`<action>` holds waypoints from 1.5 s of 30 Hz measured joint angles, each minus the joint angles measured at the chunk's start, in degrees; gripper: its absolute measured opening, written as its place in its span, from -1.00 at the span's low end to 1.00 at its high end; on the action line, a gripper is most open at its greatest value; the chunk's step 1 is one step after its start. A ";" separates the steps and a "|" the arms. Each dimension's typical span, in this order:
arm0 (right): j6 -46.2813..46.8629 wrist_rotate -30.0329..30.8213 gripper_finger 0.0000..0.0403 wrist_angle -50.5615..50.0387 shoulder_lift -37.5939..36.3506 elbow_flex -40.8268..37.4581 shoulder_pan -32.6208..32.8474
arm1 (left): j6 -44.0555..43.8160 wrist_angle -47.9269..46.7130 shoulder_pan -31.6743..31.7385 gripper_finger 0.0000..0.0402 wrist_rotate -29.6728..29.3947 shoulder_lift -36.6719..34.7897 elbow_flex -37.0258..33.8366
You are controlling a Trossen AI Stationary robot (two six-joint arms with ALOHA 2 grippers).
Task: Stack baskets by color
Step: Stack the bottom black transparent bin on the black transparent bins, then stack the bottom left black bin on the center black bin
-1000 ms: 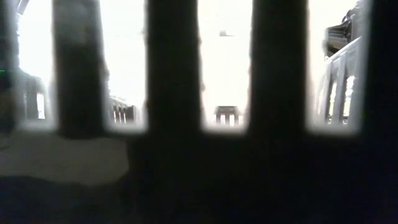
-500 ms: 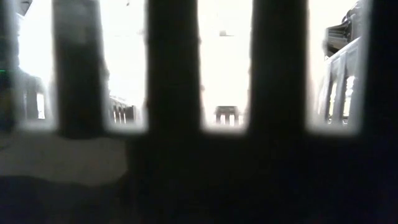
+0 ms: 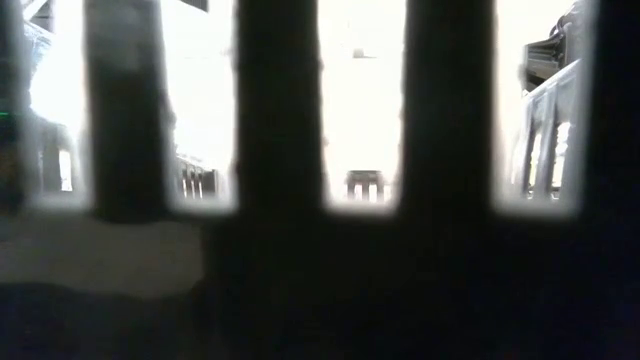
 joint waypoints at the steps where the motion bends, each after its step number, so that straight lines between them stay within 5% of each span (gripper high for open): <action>1: 0.02 -0.01 -0.78 0.00 0.00 0.00 0.01 | 0.46 -0.12 -0.09 -0.98 0.87 0.36 0.00; 20: 0.01 0.01 -0.78 0.01 0.00 0.00 0.01 | -0.59 -2.30 -0.91 -0.90 3.12 7.33 -0.04; 34: 0.00 0.01 -0.78 0.00 0.00 0.00 0.01 | -4.44 -1.56 -4.37 0.15 -7.79 6.94 -0.04; 38: 0.00 0.01 -0.78 0.01 0.00 0.00 0.01 | -5.56 -0.92 -7.83 0.18 -5.22 5.27 -0.07; 45: 0.00 0.01 -0.78 0.00 0.00 0.00 0.01 | -10.36 0.80 -15.83 -0.09 8.57 0.28 -0.07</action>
